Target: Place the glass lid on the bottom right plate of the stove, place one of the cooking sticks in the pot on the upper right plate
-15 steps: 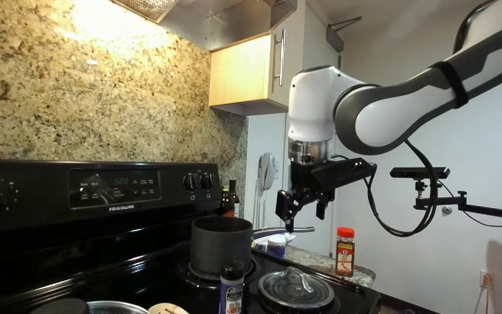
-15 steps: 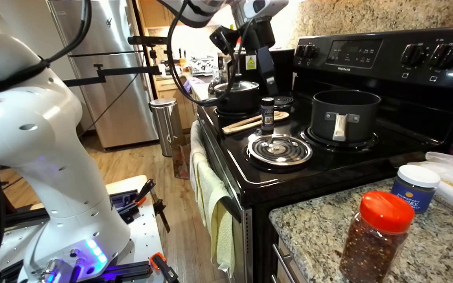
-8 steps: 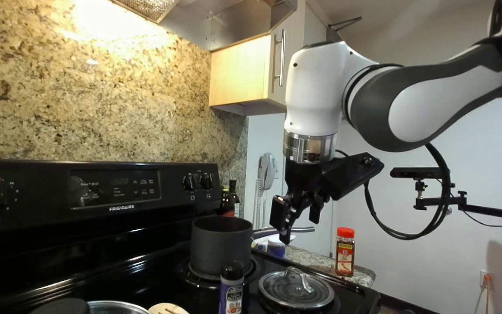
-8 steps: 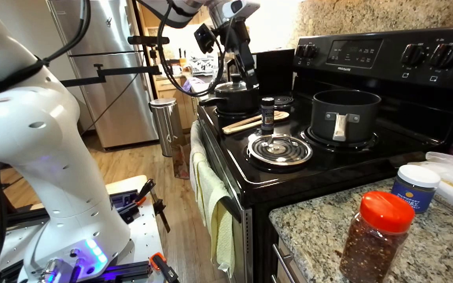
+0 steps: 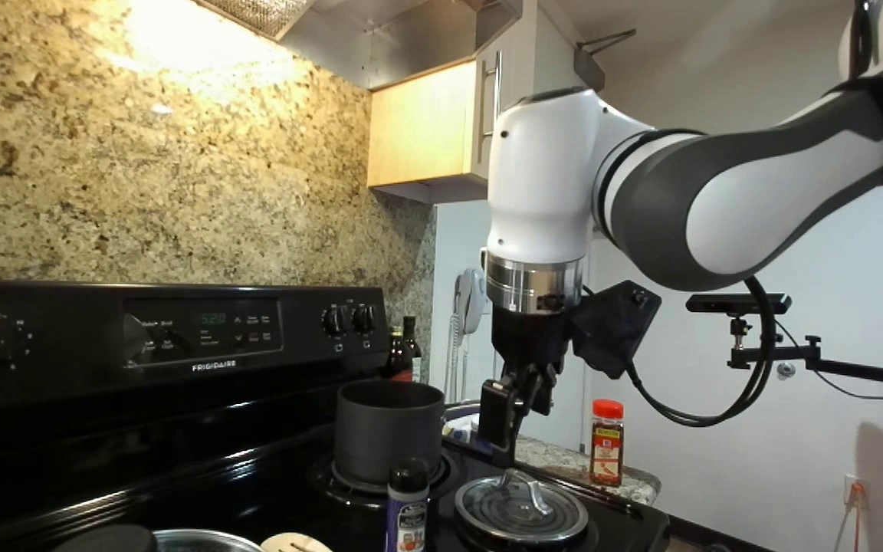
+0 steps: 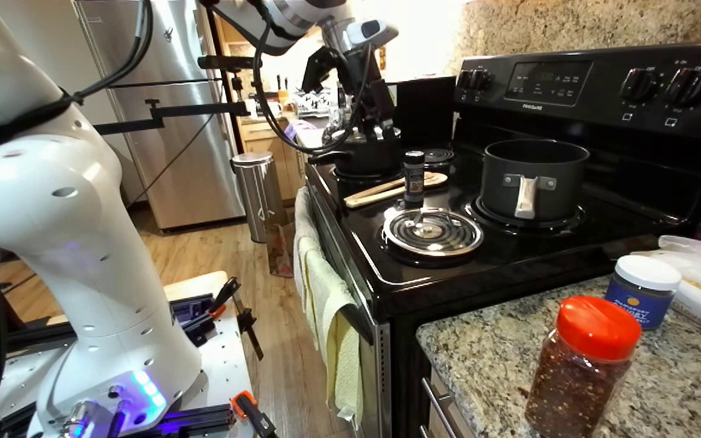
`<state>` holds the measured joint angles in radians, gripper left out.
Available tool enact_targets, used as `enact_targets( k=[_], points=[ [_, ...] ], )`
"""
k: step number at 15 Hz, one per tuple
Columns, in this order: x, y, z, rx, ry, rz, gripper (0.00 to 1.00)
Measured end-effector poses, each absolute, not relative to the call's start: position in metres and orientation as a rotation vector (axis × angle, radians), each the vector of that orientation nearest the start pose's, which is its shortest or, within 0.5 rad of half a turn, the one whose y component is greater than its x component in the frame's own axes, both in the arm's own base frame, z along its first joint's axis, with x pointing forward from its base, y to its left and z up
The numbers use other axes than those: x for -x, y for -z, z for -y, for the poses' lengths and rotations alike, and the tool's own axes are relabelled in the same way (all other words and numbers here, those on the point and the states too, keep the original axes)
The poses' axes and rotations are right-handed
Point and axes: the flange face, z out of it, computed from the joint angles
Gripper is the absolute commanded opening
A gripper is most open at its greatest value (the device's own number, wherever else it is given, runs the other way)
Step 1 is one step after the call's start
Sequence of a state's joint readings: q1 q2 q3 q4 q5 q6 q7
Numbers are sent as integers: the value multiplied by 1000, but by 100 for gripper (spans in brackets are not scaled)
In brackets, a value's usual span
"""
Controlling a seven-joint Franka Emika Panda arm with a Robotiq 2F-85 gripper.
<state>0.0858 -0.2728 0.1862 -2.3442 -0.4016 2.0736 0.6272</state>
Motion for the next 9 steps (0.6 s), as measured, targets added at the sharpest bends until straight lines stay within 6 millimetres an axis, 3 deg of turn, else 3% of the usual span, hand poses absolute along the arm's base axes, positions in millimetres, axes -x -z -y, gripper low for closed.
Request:
enact_targets(
  k=[5, 9],
  points=[
    [-455, -446, -103, 3411, 288, -203, 100],
    [-476, -447, -79, 3264, 218, 5, 100]
  ],
)
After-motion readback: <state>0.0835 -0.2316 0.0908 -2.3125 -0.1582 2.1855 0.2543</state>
